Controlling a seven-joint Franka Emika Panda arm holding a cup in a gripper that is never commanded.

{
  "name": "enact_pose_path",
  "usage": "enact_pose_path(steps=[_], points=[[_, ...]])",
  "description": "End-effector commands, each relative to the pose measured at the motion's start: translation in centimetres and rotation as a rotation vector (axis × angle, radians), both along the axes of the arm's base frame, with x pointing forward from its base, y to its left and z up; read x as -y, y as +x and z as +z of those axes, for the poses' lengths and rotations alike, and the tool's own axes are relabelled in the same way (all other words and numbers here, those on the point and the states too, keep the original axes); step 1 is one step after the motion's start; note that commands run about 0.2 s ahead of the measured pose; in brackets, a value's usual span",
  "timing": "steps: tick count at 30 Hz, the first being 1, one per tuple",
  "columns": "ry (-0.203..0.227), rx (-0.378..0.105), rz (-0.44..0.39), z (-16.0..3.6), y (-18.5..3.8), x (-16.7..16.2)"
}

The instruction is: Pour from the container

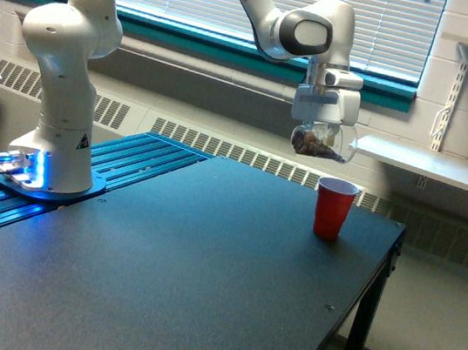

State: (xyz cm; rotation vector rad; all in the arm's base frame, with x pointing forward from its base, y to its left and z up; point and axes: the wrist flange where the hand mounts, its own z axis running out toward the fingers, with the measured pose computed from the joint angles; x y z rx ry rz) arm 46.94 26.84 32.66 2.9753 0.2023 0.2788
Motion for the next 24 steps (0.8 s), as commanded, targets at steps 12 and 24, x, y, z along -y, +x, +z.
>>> enact_pose_path(steps=[12,24], points=[[-0.069,-0.024,-0.027,0.0,0.4,-1.6],[-0.114,-0.053,-0.019,0.5,0.8,-2.2]])
